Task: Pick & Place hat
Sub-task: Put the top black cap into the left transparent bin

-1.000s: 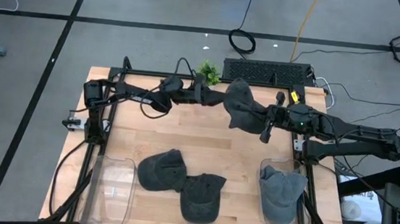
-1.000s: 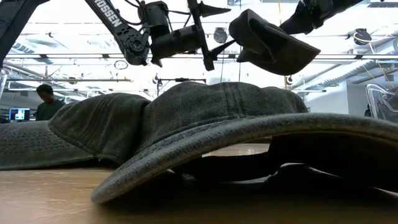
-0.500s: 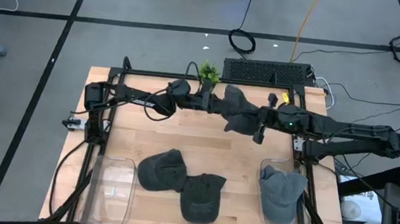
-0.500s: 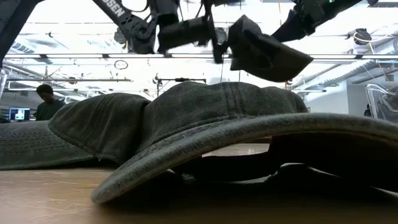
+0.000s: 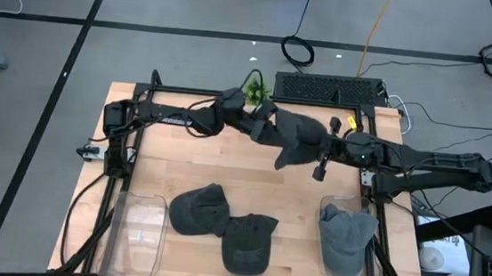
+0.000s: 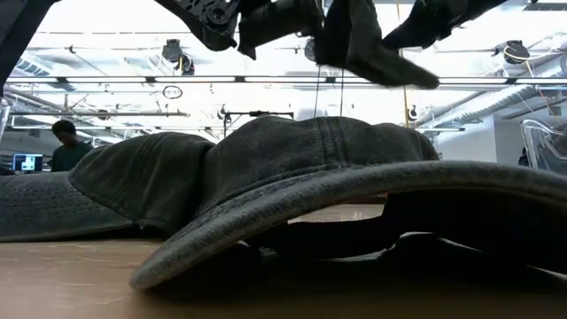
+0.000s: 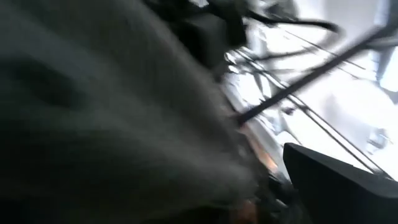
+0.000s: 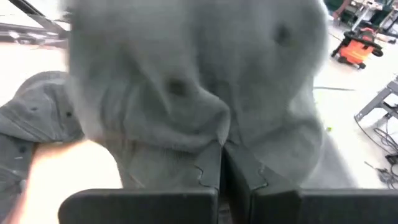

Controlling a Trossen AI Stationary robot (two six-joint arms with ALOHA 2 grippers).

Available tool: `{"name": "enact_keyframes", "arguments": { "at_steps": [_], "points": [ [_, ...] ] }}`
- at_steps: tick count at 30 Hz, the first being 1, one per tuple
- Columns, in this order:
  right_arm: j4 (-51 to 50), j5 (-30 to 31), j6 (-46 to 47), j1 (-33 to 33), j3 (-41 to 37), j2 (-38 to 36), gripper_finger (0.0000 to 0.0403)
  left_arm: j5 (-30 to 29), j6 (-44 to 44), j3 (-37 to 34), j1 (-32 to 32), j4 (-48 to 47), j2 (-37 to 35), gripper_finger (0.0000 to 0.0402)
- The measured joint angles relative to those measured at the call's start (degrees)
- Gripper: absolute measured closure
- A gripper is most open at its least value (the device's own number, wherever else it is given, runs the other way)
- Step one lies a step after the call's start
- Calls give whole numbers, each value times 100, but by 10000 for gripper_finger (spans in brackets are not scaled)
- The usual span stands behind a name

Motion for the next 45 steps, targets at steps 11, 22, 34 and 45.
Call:
{"name": "enact_keyframes", "arguments": {
  "at_steps": [11,22,34,45],
  "points": [
    [34,321,2,308,-2,-18,403,-1010,669,7,110,-1118,2,48],
    [27,771,-64,608,-2,-11,403,-768,582,4,516,-1028,2,48],
    [25,751,-105,723,-2,-11,403,-677,743,2,547,-1026,2,48],
    [23,741,-90,723,-2,-11,403,-955,1199,-2,228,-1148,2,48]
  ]
}}
